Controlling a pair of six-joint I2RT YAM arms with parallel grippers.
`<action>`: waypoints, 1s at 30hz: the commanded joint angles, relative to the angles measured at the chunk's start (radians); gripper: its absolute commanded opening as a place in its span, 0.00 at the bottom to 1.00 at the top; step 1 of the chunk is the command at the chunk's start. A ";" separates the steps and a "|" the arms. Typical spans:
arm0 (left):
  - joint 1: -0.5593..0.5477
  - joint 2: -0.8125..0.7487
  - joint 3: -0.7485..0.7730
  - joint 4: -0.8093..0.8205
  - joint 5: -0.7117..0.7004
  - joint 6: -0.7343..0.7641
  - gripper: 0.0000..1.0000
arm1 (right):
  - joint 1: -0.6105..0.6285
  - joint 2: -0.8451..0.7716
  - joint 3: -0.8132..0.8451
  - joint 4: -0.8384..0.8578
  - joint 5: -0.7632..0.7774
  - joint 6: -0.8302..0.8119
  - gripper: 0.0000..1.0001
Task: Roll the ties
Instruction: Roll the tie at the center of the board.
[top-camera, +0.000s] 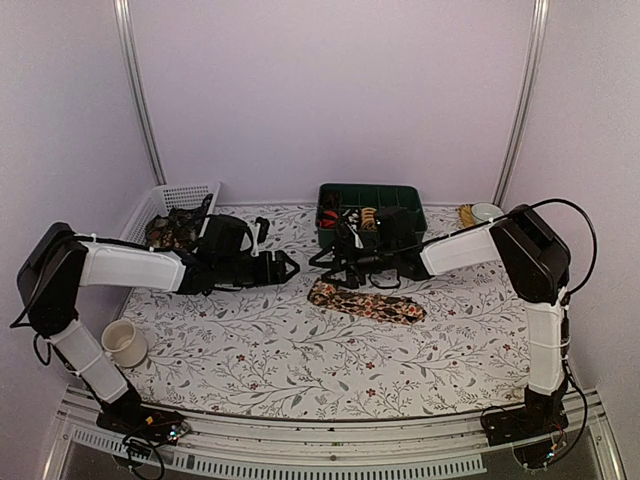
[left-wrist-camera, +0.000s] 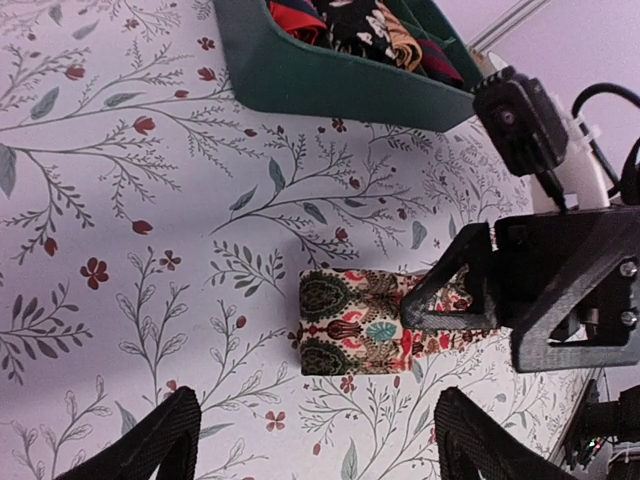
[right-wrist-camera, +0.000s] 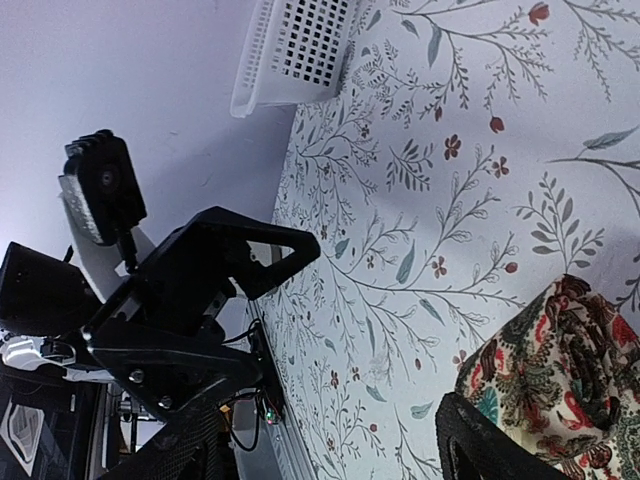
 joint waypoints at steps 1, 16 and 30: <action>0.023 0.024 -0.018 0.100 0.080 -0.037 0.83 | 0.002 0.076 -0.011 0.028 -0.013 0.021 0.75; 0.050 0.170 -0.045 0.327 0.275 -0.145 1.00 | -0.002 0.092 -0.105 -0.062 0.051 -0.053 0.74; 0.022 0.324 -0.047 0.509 0.351 -0.223 1.00 | -0.043 0.092 -0.156 -0.001 0.018 -0.044 0.75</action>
